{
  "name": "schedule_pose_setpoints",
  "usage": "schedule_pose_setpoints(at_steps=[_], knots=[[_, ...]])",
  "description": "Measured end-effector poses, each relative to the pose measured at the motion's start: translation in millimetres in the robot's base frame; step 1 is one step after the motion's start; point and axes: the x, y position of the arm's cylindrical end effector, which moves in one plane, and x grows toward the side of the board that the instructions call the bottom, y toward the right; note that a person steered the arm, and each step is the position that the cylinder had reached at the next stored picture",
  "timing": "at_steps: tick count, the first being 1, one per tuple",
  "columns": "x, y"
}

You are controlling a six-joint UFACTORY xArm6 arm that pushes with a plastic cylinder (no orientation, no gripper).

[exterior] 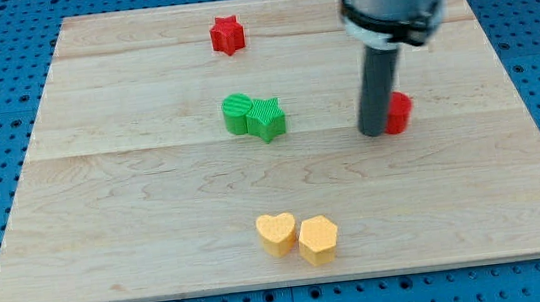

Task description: Move the red circle towards the bottom right corner of the board

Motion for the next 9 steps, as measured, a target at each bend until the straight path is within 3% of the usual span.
schedule_pose_setpoints(at_steps=[2, 3, 4, 5, 7, 8, 9], knots=[[-74, -33], [-97, -10], [-88, 0], [-53, 32], [-71, 40], [-3, 41], [29, 40]])
